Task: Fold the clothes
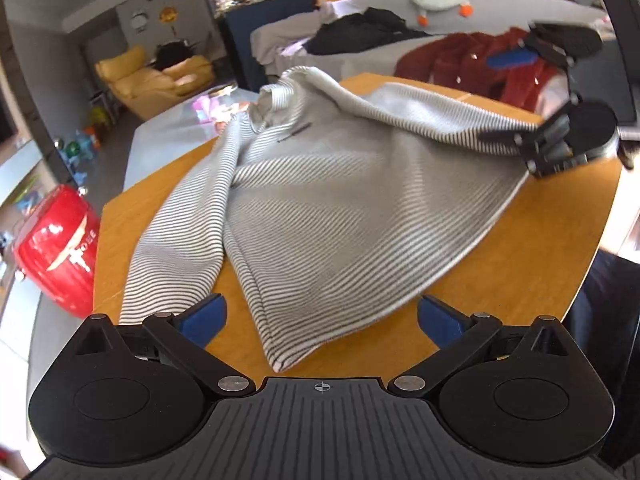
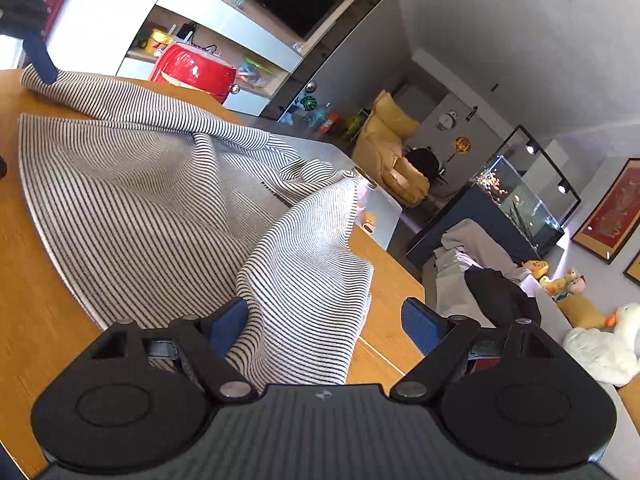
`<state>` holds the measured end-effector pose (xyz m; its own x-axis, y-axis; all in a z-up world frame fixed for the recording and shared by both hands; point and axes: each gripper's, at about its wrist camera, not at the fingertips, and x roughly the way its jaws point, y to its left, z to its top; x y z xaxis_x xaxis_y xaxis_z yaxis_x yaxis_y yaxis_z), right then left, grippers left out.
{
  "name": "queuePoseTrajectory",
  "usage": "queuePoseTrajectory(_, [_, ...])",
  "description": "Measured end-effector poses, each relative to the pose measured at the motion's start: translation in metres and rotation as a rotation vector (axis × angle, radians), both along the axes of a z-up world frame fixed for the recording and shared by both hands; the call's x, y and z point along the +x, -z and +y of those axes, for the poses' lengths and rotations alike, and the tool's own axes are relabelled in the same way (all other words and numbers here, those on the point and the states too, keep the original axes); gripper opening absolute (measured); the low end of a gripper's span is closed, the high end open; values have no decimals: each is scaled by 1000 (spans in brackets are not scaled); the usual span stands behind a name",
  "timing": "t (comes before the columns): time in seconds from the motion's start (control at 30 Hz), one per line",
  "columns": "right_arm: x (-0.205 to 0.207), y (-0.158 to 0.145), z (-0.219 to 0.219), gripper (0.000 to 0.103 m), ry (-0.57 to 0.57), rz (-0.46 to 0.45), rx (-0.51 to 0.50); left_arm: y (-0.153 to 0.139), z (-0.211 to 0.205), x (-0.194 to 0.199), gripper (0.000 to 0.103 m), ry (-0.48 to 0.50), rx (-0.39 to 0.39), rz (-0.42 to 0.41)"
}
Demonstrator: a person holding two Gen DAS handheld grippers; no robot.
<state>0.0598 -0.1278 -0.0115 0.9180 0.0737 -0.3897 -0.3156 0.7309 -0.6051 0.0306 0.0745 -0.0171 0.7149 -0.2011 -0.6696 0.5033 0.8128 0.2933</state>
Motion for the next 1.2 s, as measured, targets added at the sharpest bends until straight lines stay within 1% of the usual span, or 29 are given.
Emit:
queuePoseTrajectory(0.03, [-2,-2,-1,85,-18,7,14,5,-1,3,103,-12,38,-6])
queuePoseTrajectory(0.07, [-9,-3,1,85,-54,24,17,8,0,7,103,-30,52,-11])
queuePoseTrajectory(0.2, [-37,-7,6,85,-201,97,31,4,14,27,103,-138,40,-27])
queuePoseTrajectory(0.27, [-46,-6,14,85,-238,111,18,-3,22,35,103,-186,18,-42])
queuePoseTrajectory(0.4, [-52,1,37,88,-268,147,39,-23,38,44,103,-254,-92,-57])
queuePoseTrajectory(0.5, [-46,16,47,88,-229,129,19,-33,47,51,103,-307,-139,-76])
queuePoseTrajectory(0.53, [-42,21,49,88,-204,117,13,-34,48,53,103,-316,-141,-77])
queuePoseTrajectory(0.6, [-36,24,40,88,-121,63,3,-35,50,56,103,-335,-143,-80])
queuePoseTrajectory(0.73, [-17,13,-3,88,89,-31,2,-34,54,60,103,-360,-133,-86])
queuePoseTrajectory(0.83, [-7,12,-35,89,213,-53,-15,-29,59,61,103,-369,-143,-67])
queuePoseTrajectory(0.87, [-4,16,-42,92,227,-37,-27,-28,59,60,103,-366,-137,-62])
queuePoseTrajectory(0.93, [0,27,-50,92,238,0,-53,-25,57,58,103,-351,-110,-57])
queuePoseTrajectory(1.03, [-10,19,-55,92,225,-48,-83,-20,53,54,103,-328,-69,-49])
queuePoseTrajectory(1.07, [-13,16,-57,92,221,-64,-93,-23,54,50,103,-318,-59,-56])
queuePoseTrajectory(1.2, [-25,-15,-66,92,211,-62,-16,-46,59,21,103,-274,-49,-100])
